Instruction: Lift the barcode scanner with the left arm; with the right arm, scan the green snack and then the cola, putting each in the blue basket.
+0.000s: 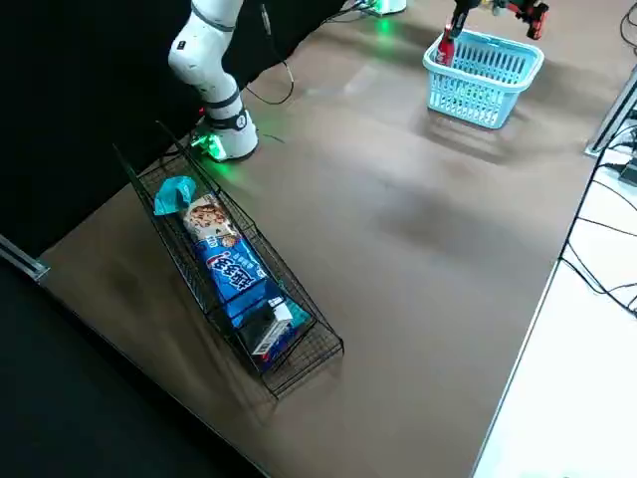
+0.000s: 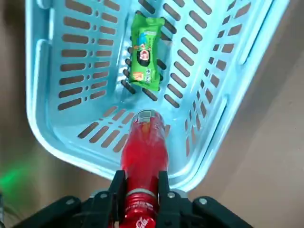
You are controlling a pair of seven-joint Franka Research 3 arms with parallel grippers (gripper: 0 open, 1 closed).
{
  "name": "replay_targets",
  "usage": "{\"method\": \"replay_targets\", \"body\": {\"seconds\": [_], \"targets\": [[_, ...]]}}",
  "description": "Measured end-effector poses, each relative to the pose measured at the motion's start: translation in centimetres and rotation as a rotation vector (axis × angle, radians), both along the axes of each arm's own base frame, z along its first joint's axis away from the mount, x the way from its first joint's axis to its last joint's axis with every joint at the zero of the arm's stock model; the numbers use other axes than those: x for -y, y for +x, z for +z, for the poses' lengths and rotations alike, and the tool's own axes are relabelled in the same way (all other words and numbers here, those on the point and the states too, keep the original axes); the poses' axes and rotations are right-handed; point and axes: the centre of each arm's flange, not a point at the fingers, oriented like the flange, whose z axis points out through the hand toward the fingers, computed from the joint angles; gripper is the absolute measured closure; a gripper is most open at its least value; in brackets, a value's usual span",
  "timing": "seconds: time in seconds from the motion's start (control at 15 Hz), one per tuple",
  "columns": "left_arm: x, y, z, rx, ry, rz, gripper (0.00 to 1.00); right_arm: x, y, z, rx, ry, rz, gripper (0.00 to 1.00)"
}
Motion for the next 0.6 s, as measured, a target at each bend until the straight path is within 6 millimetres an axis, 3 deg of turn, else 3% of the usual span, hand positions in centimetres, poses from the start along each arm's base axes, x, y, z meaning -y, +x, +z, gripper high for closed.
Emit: {"method": "replay_targets", "body": {"seconds": [0.4,0.6], "targets": [[0.2,-0.5,-4.6,-0.062,0.015,-0.017,0.67,-1.6,0.7,-5.1,0.053,-0.023,-0.018,0.68],[0.3,-0.6,-6.0,-0.077,0.016,-0.014,0.67,-1.7,0.9,-6.0,0.054,-0.027,-0.020,0.68]]}}
